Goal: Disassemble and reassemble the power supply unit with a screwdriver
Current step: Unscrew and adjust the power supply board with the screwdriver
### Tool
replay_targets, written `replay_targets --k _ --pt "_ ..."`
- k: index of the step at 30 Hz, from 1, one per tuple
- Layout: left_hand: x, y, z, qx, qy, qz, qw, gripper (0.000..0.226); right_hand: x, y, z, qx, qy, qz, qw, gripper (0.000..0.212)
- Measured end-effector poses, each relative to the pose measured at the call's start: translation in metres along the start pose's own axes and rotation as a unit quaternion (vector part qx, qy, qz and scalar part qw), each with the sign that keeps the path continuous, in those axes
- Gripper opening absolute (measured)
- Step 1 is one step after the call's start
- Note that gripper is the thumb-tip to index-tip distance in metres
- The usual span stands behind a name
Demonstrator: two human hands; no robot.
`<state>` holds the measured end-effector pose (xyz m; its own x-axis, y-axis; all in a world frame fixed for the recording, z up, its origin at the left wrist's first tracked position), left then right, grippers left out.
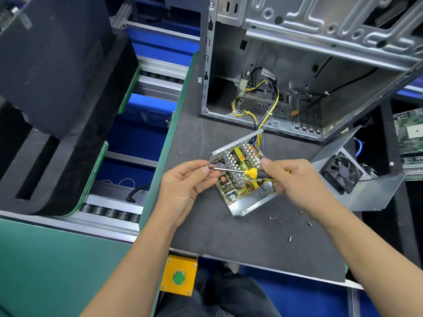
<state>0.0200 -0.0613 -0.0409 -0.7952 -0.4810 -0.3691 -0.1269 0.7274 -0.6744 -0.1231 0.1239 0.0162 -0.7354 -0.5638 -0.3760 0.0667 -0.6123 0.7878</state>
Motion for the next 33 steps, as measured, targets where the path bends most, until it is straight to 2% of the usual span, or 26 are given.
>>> replay_targets --k 7,11,18,21,24,25,27,33 --pt "-0.002 0.002 -0.001 -0.028 -0.004 0.010 1.000 0.016 -0.001 -0.003 -0.003 0.025 -0.002 -0.017 1.000 0.085" --pt "-0.003 0.001 0.000 -0.020 0.003 0.009 1.000 0.016 -0.004 0.001 -0.007 0.056 0.017 -0.016 0.998 0.061" --pt "-0.003 -0.002 0.002 0.011 0.016 0.005 1.000 0.018 -0.005 -0.001 -0.008 0.079 0.072 -0.070 0.992 0.074" --pt "-0.003 -0.002 0.003 0.016 0.017 0.004 1.000 0.019 -0.008 0.004 -0.009 0.130 0.110 -0.118 0.978 0.048" --pt "-0.003 -0.002 0.004 0.007 0.012 0.004 1.000 0.019 -0.010 0.007 -0.009 0.236 0.138 -0.140 0.952 0.021" --pt "-0.003 -0.002 0.004 0.005 0.012 0.005 1.000 0.019 -0.009 0.008 -0.008 0.270 0.129 -0.134 0.945 0.015" --pt "-0.002 -0.001 0.005 -0.004 0.010 0.007 1.000 0.018 -0.008 0.011 -0.006 0.323 0.101 -0.109 0.935 0.018" --pt "-0.001 0.005 0.005 -0.019 -0.012 0.008 1.000 0.016 -0.007 0.016 -0.018 0.412 -0.036 -0.063 0.908 0.015"
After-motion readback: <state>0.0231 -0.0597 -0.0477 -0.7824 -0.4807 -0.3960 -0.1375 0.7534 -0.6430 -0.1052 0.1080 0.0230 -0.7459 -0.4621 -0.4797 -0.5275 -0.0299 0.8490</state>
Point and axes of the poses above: each hand's wrist, its own x-axis towards the middle knuckle, its own z-axis out of the back of the hand, y = z × x, the point moved 3 cm from there along x, towards the middle knuckle, and after that the axes turned 7 degrees about -x, right-handed, at the moved point
